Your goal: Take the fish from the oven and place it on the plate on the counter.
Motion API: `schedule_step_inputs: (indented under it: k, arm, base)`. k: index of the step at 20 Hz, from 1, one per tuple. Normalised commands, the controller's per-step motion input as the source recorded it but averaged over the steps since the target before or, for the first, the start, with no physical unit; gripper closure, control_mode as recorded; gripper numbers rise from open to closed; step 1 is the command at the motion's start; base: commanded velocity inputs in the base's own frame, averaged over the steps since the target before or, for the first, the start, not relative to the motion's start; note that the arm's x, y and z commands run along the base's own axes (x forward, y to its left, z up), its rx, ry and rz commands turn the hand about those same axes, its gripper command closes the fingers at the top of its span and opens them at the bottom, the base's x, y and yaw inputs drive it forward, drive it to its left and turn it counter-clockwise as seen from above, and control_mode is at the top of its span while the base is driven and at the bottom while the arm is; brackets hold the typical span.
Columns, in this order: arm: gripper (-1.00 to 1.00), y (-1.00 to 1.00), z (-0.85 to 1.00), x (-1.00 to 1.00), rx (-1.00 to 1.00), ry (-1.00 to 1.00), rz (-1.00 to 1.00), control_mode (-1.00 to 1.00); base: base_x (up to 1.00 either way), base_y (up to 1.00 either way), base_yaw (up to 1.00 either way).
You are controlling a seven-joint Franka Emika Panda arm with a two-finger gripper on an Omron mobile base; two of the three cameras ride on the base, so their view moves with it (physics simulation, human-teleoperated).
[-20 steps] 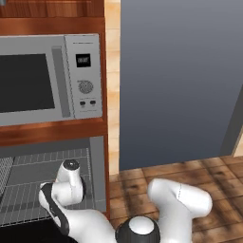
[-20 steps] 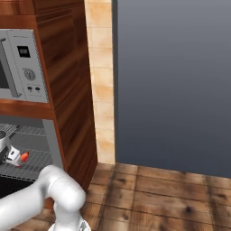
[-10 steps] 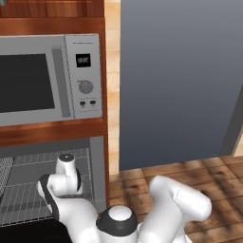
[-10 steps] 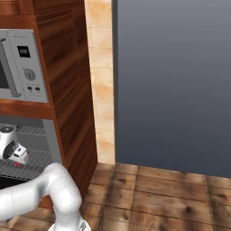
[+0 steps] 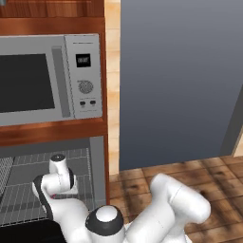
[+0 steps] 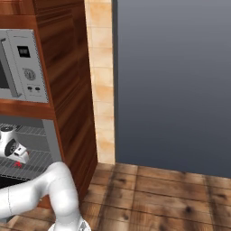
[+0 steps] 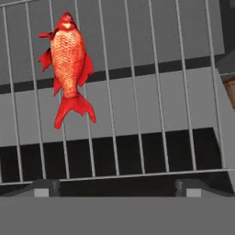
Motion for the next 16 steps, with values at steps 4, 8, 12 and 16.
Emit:
schedule_step_inputs:
  k: [4,8,12,16]
  arm:
    - [-1.0,0.23,-0.62,0.2,-0.04,0.0,0.0,-1.0]
    - [-1.0,0.29,-0.23,0.4,0.0,0.0,0.0,-1.0]
    - [-1.0,0.19,-0.09,0.44,0.0,0.0,0.0,-1.0]
    - [-1.0,0.21,-0.44,0.27,-0.04,0.01,0.04,-1.0]
  base:
    - [0.0,0.0,0.0]
    - [0.0,0.0,0.0]
    - [0.0,0.0,0.0]
    - [0.0,0.0,0.0]
